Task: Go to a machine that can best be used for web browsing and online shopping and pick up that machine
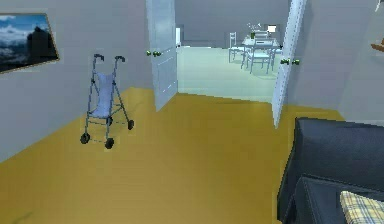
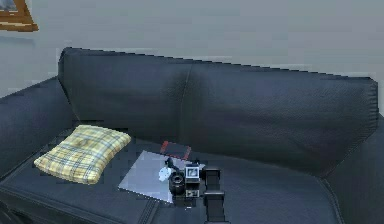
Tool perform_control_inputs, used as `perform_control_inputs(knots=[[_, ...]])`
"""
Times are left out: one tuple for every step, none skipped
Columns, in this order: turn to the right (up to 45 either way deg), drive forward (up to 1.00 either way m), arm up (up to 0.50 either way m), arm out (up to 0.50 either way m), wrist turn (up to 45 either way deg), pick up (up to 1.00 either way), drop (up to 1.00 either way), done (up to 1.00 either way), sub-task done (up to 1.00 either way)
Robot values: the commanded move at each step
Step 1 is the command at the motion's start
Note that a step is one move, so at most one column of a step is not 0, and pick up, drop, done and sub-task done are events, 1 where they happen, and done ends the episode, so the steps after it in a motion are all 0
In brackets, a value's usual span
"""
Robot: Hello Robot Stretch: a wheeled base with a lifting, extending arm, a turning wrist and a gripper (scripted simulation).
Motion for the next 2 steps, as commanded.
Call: perform_control_inputs(knots=[[0.0,0.00,0.00,0.00,9.0,0.00,0.00,0.00,0.00],[0.0,0.00,-0.30,0.00,0.0,0.00,0.00,0.00,0.00]])
